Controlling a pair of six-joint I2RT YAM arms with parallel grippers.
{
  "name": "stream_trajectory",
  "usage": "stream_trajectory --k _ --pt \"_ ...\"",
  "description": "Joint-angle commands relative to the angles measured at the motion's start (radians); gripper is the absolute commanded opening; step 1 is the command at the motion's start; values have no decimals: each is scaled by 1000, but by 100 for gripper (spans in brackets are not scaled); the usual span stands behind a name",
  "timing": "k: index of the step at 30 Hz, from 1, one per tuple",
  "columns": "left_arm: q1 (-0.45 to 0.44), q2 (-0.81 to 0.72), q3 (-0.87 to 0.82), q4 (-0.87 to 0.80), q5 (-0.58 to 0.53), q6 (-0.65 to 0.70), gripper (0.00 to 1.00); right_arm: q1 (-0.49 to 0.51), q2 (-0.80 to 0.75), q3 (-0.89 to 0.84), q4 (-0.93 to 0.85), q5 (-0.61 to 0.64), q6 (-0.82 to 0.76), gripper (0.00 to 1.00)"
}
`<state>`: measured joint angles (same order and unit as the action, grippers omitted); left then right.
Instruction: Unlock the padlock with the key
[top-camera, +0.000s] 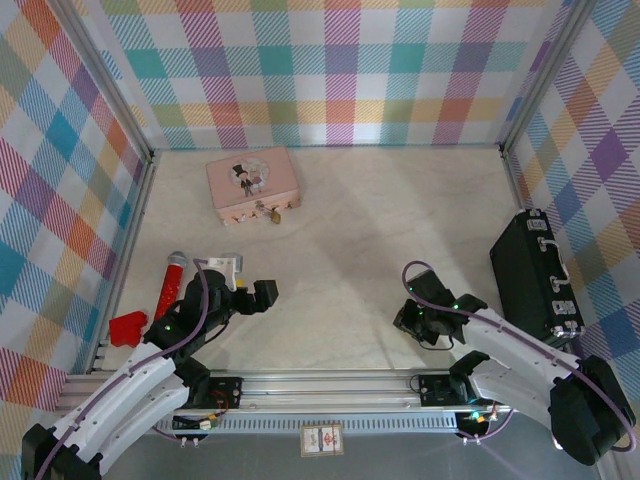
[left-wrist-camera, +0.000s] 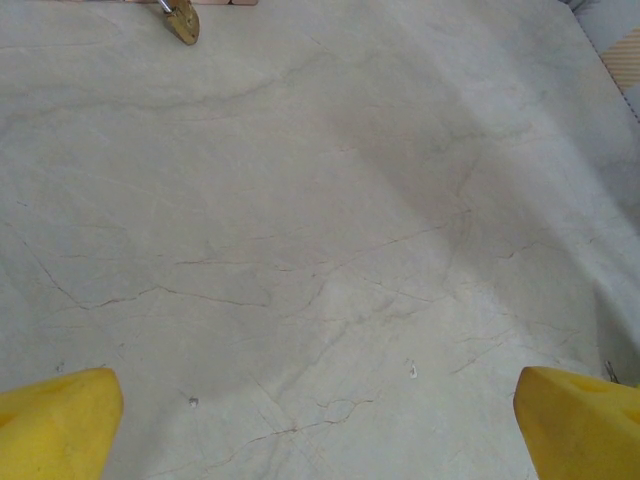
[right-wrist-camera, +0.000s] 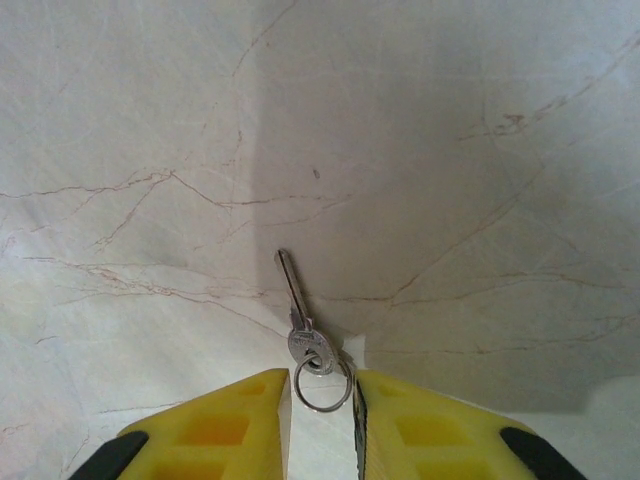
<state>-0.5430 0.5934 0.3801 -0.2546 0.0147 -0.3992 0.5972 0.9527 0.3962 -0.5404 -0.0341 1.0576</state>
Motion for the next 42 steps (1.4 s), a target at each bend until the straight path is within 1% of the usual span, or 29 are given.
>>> stream_trajectory --k 1,15,26,33,42 --pt "-9 -10 -10 23 -5 4 100 7 14 -10 23 -4 -22 25" --pt "-9 -11 -12 23 -7 3 100 9 80 -20 59 -20 -27 21" --pt "-9 -10 -12 25 -7 4 100 9 86 -7 55 -15 -32 16" --pt "-9 -10 -12 25 -9 5 100 12 49 17 22 -1 -37 23" --pt "-9 -18 -14 23 -7 4 100 34 92 5 49 10 -32 23"
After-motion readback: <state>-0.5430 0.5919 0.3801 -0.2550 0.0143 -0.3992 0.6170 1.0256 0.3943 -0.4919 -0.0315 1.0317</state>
